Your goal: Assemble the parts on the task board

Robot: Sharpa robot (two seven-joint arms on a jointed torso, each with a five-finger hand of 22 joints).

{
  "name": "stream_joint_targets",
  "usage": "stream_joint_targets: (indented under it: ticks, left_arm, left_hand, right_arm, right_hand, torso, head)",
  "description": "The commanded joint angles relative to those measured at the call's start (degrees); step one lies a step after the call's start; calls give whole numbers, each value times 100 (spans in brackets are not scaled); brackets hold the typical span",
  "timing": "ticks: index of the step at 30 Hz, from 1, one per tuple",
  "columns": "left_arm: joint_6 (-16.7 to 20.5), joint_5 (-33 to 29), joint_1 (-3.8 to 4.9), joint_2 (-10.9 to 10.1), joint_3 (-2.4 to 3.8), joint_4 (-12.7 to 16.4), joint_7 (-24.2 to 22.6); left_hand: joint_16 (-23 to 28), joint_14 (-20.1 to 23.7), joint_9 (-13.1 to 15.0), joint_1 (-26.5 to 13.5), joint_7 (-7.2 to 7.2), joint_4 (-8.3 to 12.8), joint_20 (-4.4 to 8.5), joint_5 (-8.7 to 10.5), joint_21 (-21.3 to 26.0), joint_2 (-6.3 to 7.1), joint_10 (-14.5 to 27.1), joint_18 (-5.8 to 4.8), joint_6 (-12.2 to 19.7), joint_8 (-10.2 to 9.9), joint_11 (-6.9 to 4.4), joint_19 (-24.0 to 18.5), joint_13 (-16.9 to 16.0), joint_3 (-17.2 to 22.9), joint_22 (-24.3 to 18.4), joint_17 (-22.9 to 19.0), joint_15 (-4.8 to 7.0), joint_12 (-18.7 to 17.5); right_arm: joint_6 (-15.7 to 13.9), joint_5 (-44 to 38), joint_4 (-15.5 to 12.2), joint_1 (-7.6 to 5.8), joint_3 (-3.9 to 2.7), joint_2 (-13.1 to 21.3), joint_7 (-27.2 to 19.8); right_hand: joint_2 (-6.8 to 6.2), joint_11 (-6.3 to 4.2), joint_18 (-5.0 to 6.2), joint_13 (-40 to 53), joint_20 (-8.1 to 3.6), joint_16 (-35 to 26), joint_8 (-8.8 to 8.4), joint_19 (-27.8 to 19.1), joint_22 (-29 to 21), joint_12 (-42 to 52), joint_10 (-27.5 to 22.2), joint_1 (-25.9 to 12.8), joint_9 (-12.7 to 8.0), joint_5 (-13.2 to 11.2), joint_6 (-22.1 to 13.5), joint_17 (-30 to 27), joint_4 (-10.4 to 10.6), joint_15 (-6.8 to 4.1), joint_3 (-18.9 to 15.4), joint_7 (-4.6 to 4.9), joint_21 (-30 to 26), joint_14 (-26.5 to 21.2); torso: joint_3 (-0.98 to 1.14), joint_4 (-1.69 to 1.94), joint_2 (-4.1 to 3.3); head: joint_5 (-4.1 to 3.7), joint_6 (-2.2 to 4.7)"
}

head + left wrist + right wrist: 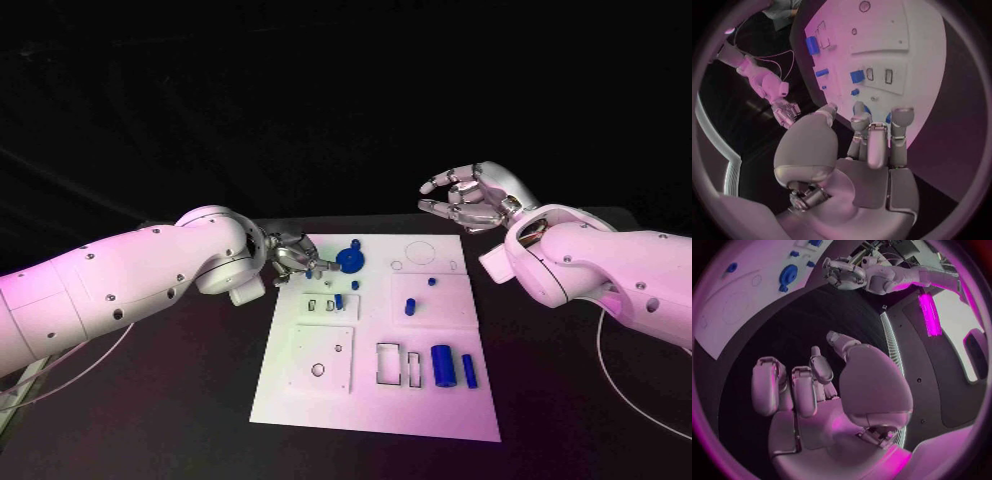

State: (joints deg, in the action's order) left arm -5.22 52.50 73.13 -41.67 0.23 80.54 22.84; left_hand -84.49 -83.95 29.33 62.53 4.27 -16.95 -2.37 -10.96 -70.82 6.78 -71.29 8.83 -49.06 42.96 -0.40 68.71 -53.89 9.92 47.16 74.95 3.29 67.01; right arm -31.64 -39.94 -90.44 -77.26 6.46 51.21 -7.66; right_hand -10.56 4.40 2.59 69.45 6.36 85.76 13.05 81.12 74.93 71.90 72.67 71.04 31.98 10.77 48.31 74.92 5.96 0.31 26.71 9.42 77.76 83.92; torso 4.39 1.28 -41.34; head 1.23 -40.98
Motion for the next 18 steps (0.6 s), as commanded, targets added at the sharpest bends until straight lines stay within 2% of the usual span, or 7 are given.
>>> stream_joint_targets:
  ticks: [1,6,7,11,13,18]
  left_arm:
    - [-353,388,72,138,-35,-50,520]
    - [-453,431,159,334,-113,-163,624]
    - [-486,432,176,376,-132,-195,645]
    - [-578,434,213,481,-175,-281,703]
    - [-650,435,226,533,-196,-326,733]
    - [-787,435,240,628,-240,-389,761]
  left_hand:
    - [-21,-318,39,-94,-46,1,-8,46,-31,-7,-32,-98,0,43,14,31,2,-54,14,390,37,22]
    - [-18,-318,140,-211,-63,-2,0,133,-50,-76,-8,-99,-6,126,-1,17,39,-139,30,387,47,6]
    - [-17,-319,231,-388,-74,-1,6,189,-66,-190,13,-101,14,185,-9,9,73,-214,50,388,56,-11]
    - [-13,-317,264,-424,-75,0,8,190,-74,-241,27,-102,35,199,-9,7,94,-229,59,382,58,-23]
    - [-13,-318,294,-434,-76,2,9,176,-80,-301,38,-103,56,209,-10,4,107,-228,67,384,58,-30]
    - [0,-310,320,-394,-74,8,9,143,-76,-330,68,-100,87,209,-9,-11,150,-219,53,360,57,-59]
  right_arm:
    - [-13,125,27,-9,-3,19,-31]
    - [-18,89,55,-12,-3,29,18]
    - [-18,82,61,-13,-3,30,28]
    - [-17,69,77,-13,-3,28,52]
    - [-13,63,89,-14,-2,27,75]
    - [-4,51,110,-13,-2,24,119]
  right_hand:
    - [8,14,114,-7,3,-26,36,-23,334,-22,-44,-50,7,38,24,368,39,-2,7,-1,-18,331]
    - [4,14,113,-11,2,-29,36,-21,335,-25,-47,-53,8,50,19,362,41,-3,3,-2,-17,329]
    - [3,13,114,-11,1,-32,36,-24,331,-26,-47,-55,9,57,15,357,43,-3,1,-1,-22,328]
    - [3,13,114,-11,1,-32,36,-24,331,-26,-47,-55,9,57,15,357,43,-3,1,-1,-22,328]
    - [3,13,114,-11,1,-32,36,-24,331,-26,-47,-55,9,57,15,357,43,-3,1,-1,-22,328]
    - [2,13,118,-17,0,-35,35,-34,318,-31,-52,-58,9,65,10,349,45,-3,-1,-1,-37,327]
  torso:
    - [-2,6,-10]
    - [-5,9,-6]
    - [-5,12,-6]
    - [0,14,-6]
    - [-1,7,-7]
    - [-5,4,-8]
  head:
    - [5,-16]
    - [17,-37]
    - [18,-47]
    - [37,-63]
    - [40,-64]
    - [34,-71]
